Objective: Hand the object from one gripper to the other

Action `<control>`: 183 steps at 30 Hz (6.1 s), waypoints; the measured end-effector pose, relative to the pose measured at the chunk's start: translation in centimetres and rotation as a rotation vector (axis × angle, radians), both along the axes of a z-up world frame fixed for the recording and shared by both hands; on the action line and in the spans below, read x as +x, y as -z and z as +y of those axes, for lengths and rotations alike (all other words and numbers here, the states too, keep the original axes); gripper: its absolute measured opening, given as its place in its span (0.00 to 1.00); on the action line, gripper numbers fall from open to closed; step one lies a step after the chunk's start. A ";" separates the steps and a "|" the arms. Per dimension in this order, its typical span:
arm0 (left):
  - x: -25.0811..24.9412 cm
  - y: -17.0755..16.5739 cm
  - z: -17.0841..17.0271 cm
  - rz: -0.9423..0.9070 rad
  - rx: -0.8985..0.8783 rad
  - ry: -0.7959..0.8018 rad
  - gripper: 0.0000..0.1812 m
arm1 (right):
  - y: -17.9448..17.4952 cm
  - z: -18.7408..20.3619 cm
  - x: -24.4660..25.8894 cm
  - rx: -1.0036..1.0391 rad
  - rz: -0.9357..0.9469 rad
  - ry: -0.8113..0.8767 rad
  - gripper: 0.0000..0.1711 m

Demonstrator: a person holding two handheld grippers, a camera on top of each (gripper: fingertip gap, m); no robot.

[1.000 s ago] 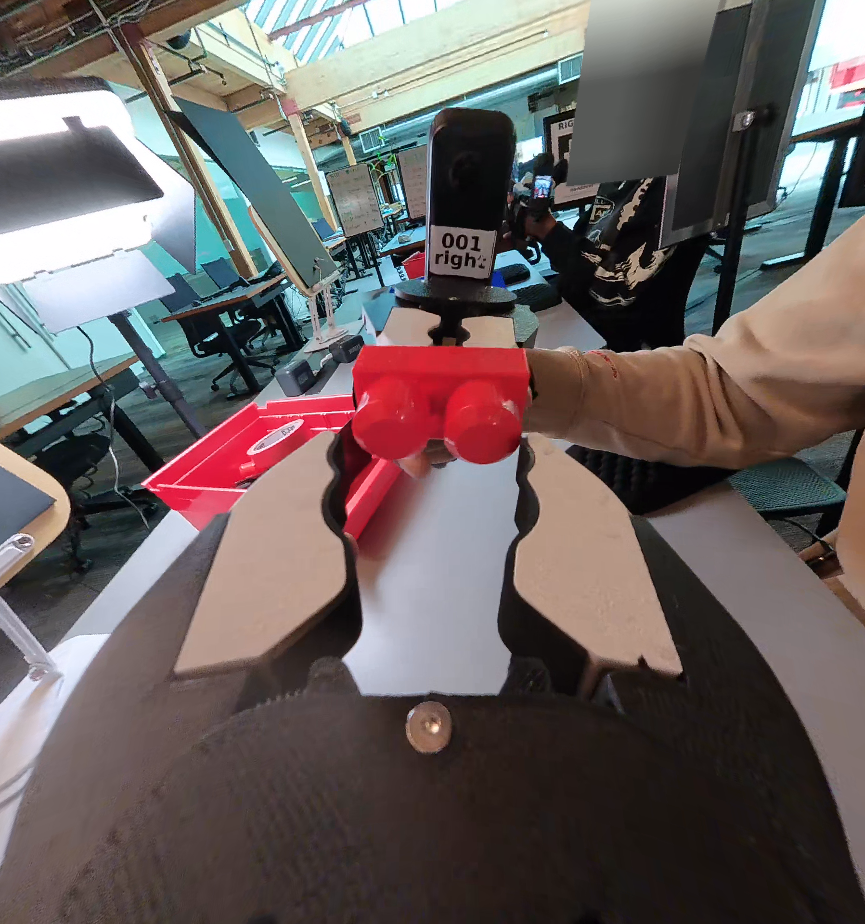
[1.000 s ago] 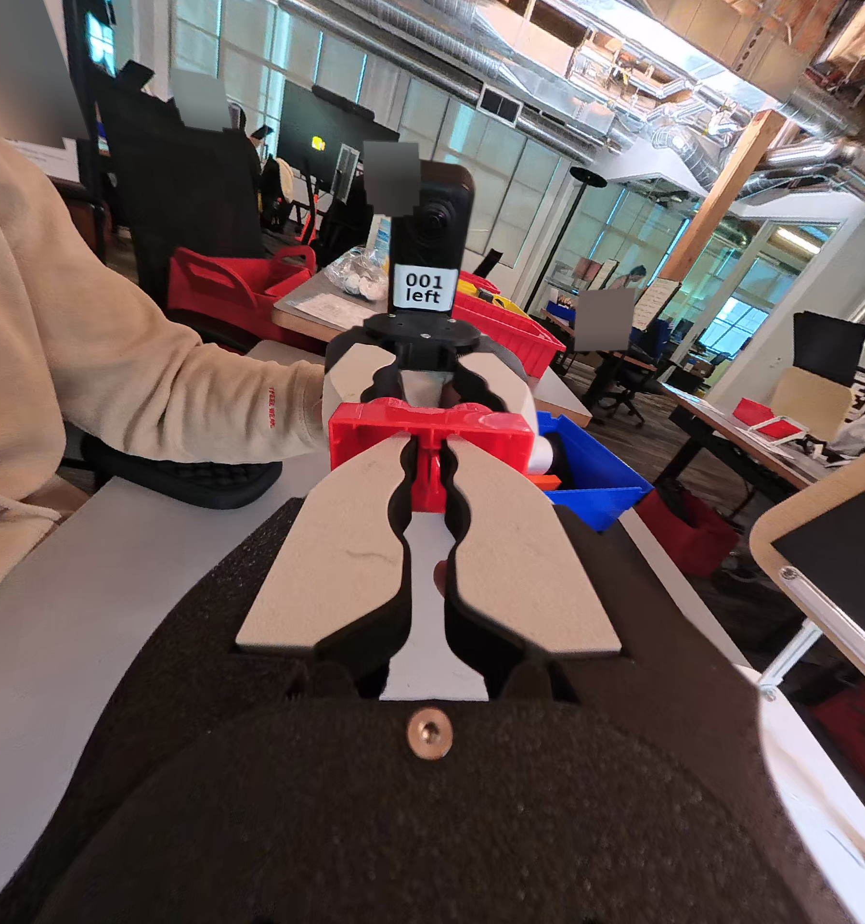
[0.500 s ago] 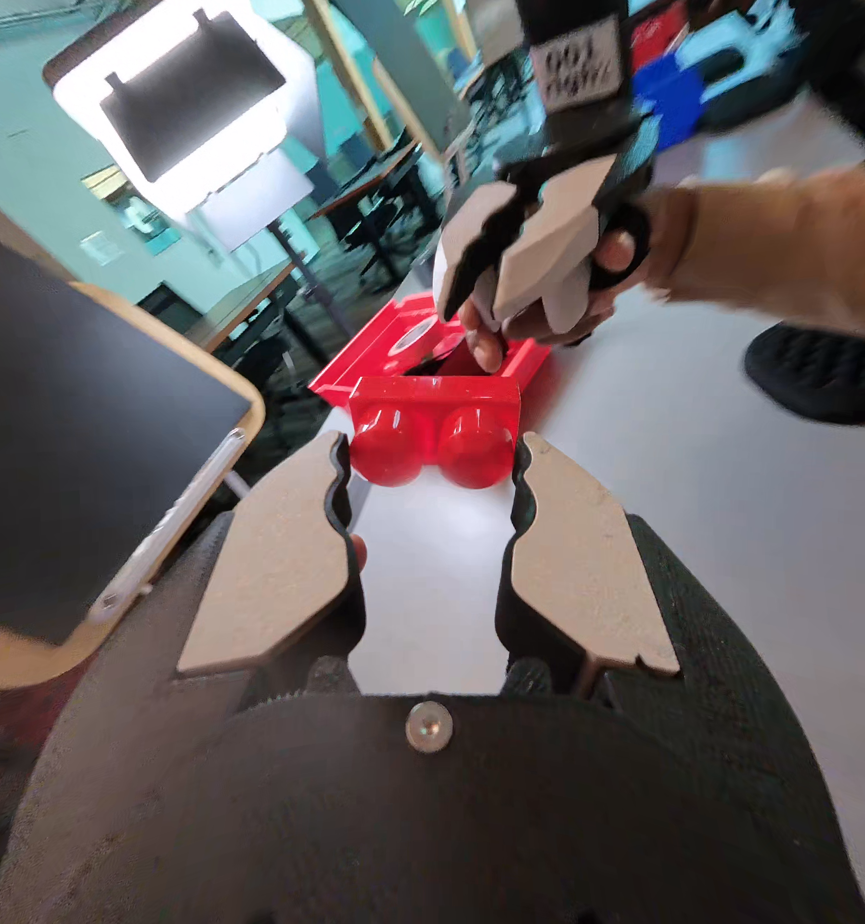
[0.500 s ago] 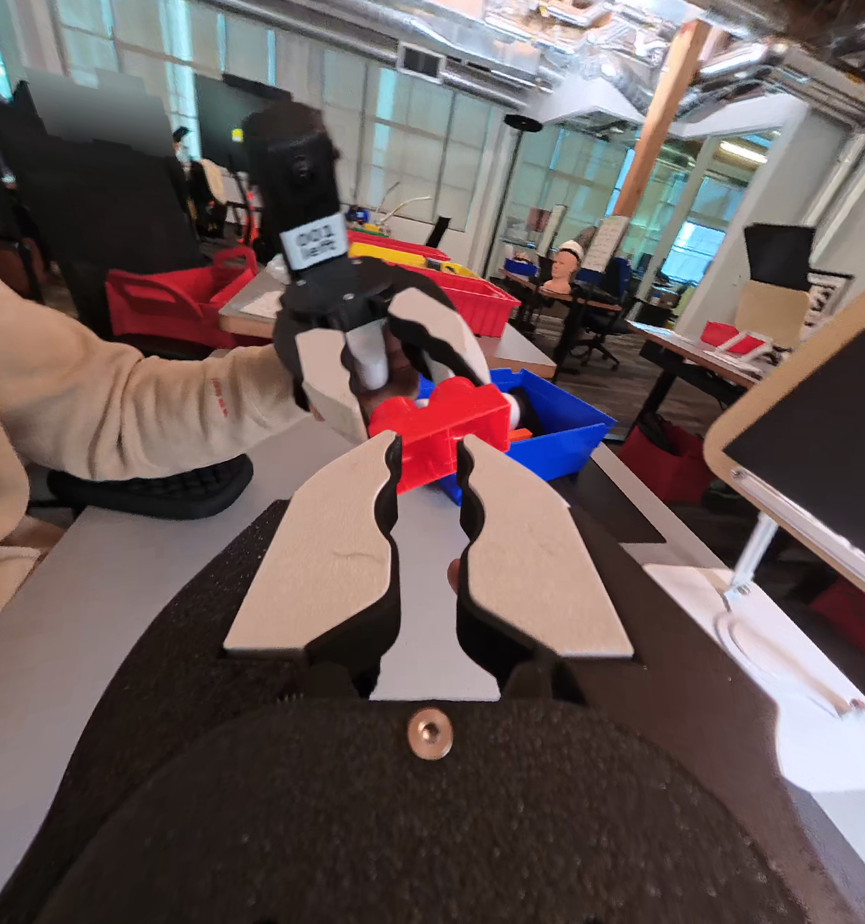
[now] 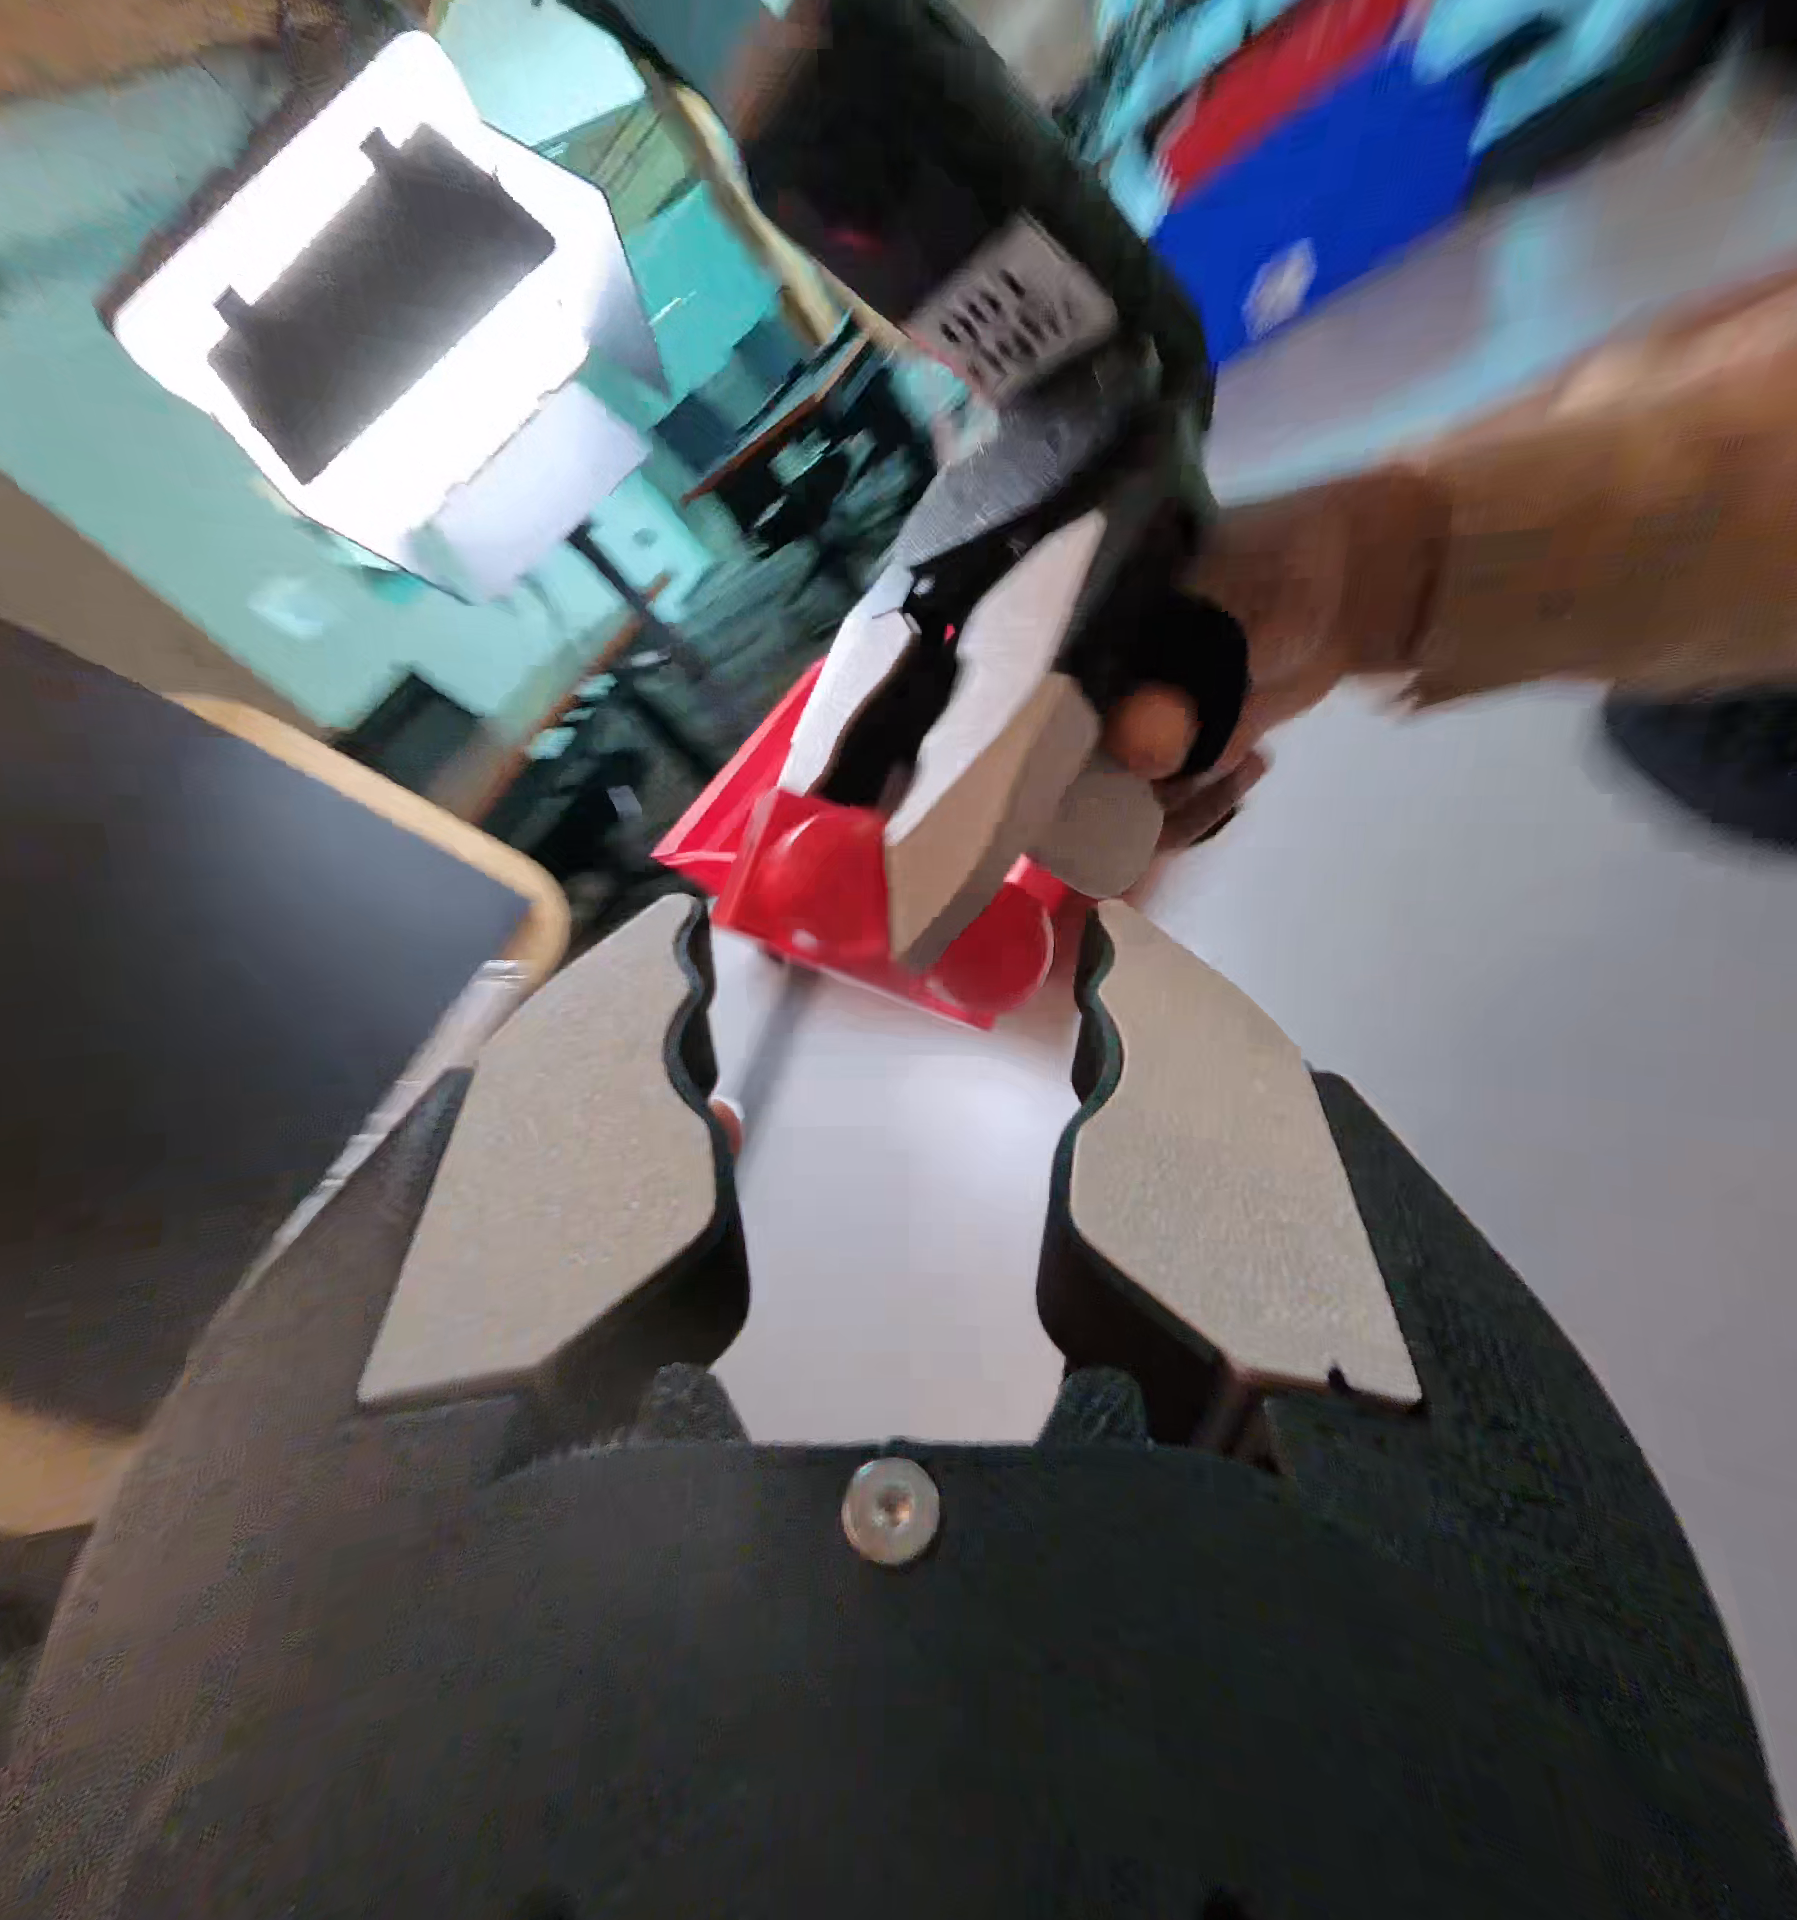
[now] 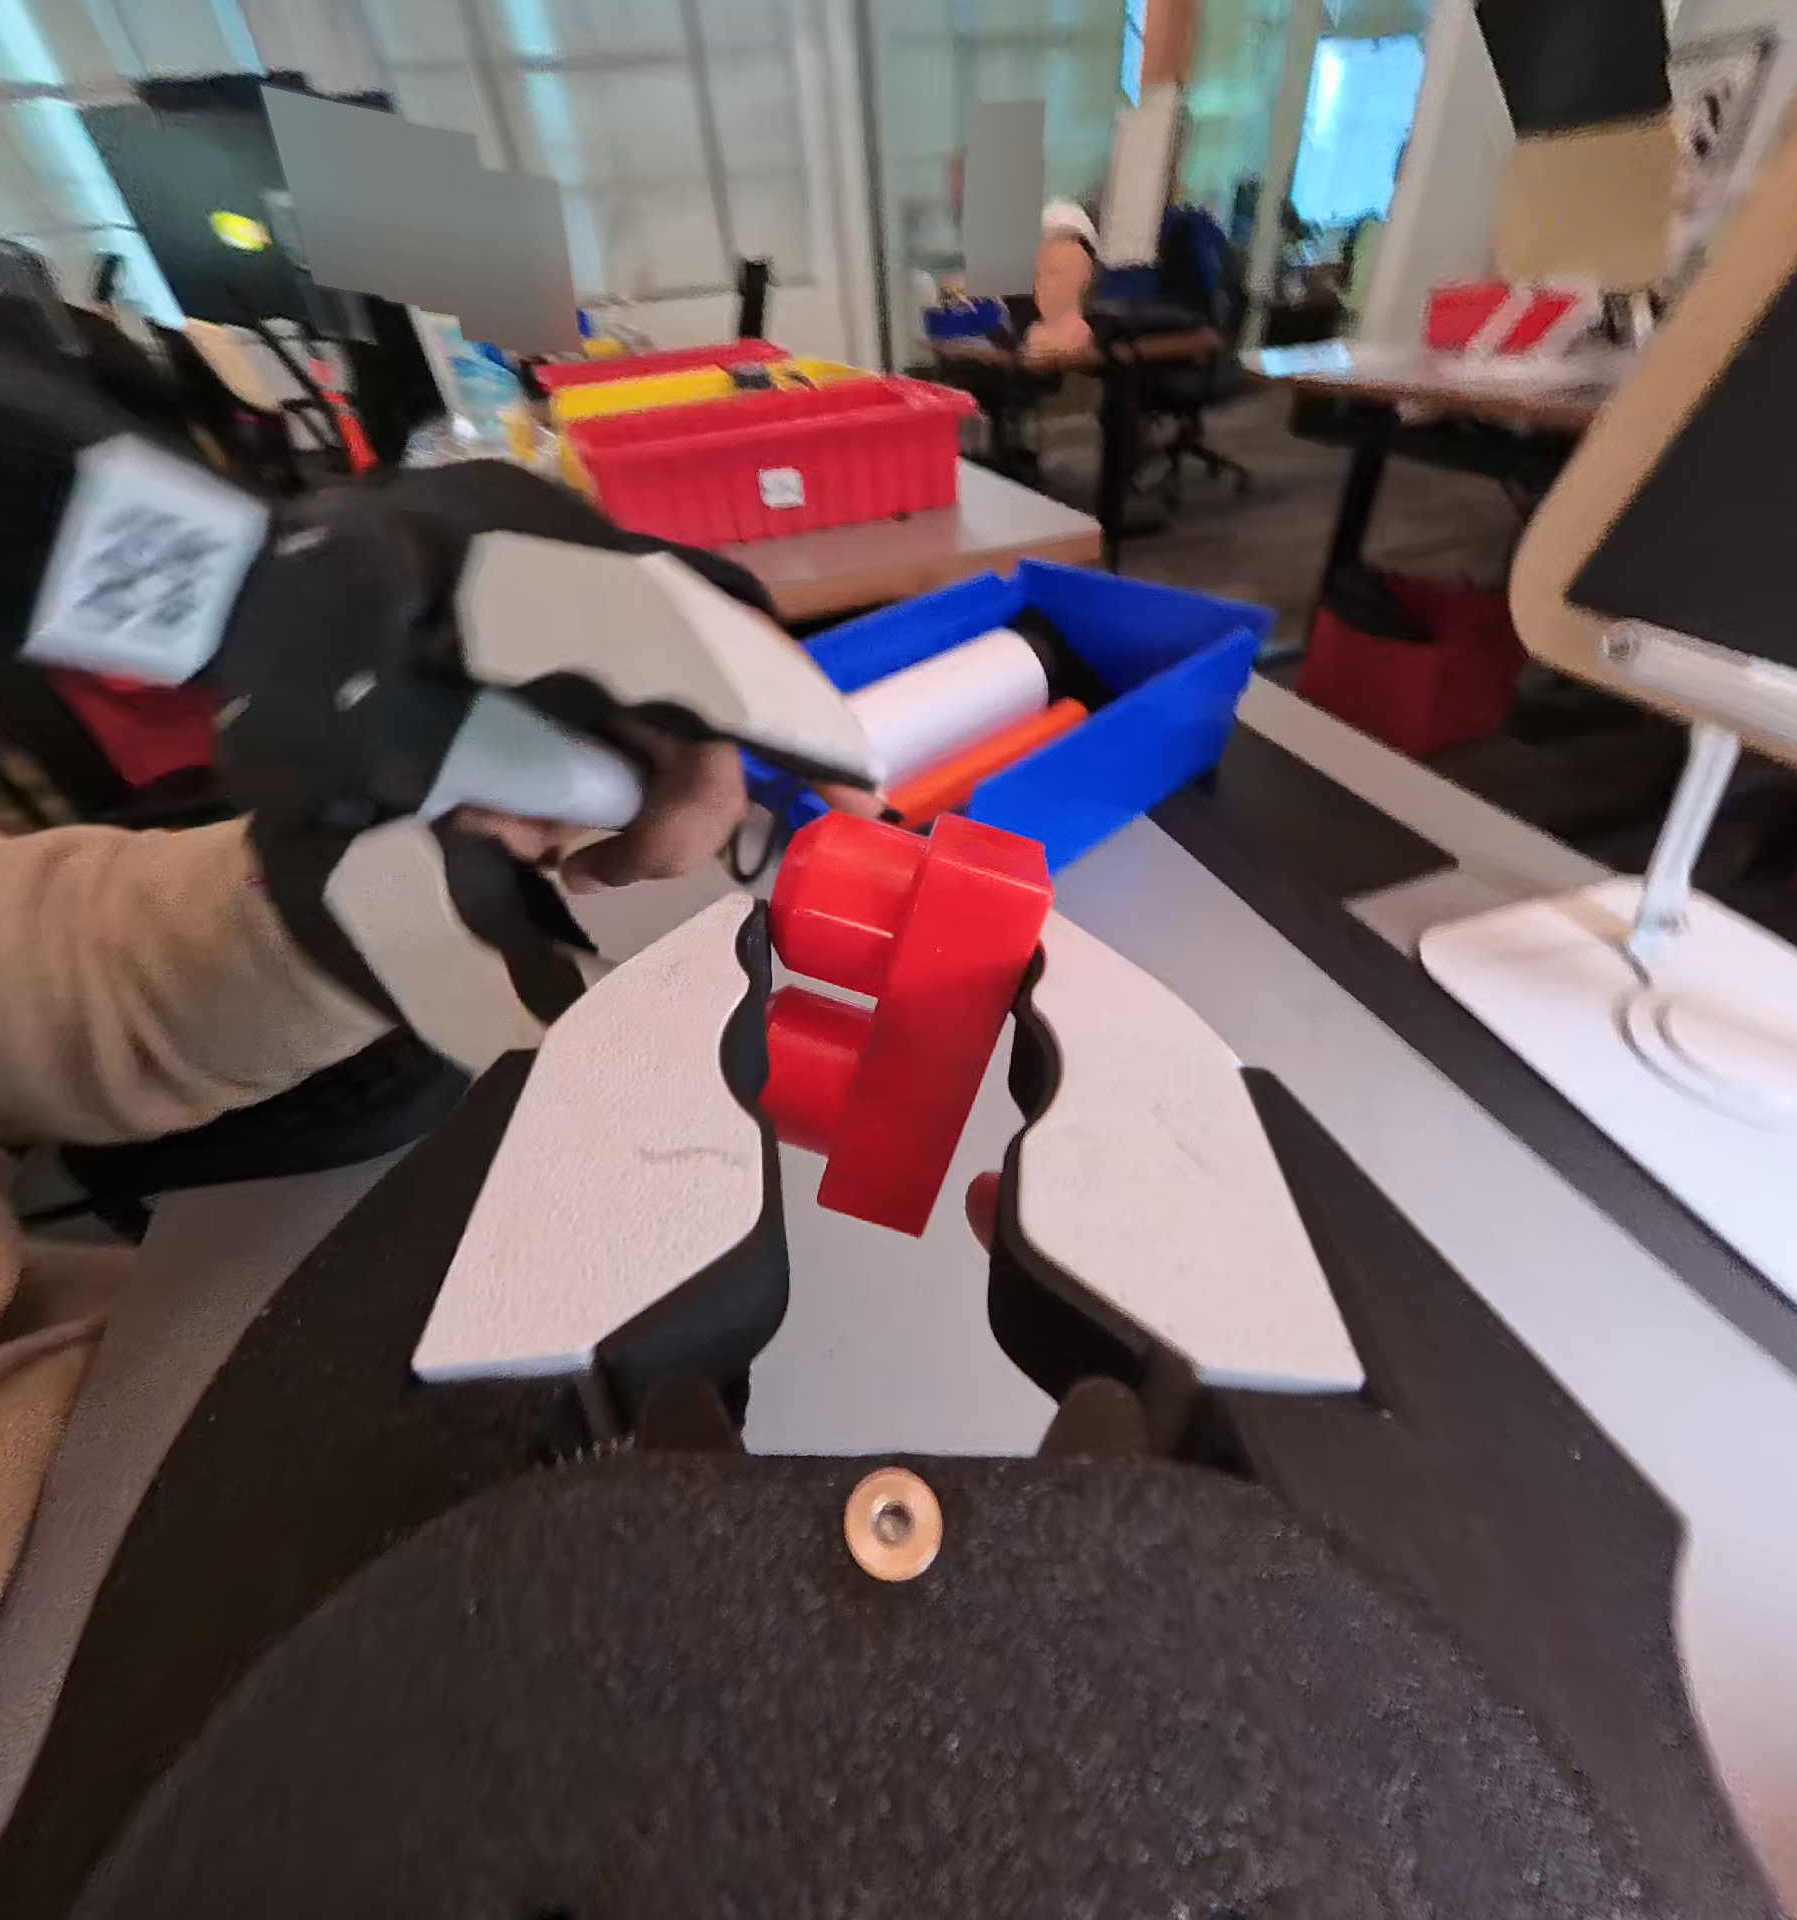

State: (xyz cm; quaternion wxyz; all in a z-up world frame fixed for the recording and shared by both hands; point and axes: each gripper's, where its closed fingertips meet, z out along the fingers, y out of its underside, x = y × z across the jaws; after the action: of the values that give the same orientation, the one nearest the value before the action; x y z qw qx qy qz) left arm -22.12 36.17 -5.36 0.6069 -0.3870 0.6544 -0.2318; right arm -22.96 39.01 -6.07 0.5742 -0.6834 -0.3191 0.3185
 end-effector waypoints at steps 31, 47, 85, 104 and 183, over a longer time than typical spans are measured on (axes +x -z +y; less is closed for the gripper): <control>-1.3 -1.2 -2.9 -0.059 -0.674 0.428 0.33 | -4.7 -5.2 -2.6 0.288 0.147 -0.241 0.27; -2.9 2.2 -0.9 0.205 -0.479 0.247 0.24 | -3.9 -4.2 0.9 0.231 -0.012 -0.162 0.36; -4.5 -3.9 -3.6 -0.129 -0.416 0.476 0.21 | -3.6 -6.1 -3.4 0.308 -0.023 -0.259 0.22; -3.0 -2.9 0.1 -0.103 0.039 0.087 0.21 | -4.1 -4.7 -0.2 0.340 -0.188 -0.085 0.33; -19.8 -2.2 21.3 -0.141 -0.462 -0.739 0.18 | 4.7 -3.3 12.4 0.120 0.036 0.549 0.28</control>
State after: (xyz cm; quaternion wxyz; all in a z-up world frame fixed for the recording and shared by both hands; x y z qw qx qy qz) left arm -41.93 57.46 -3.16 0.5898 -0.7037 0.3601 -0.1651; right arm -10.54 35.73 -10.82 0.6838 -0.7035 -0.1300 0.1434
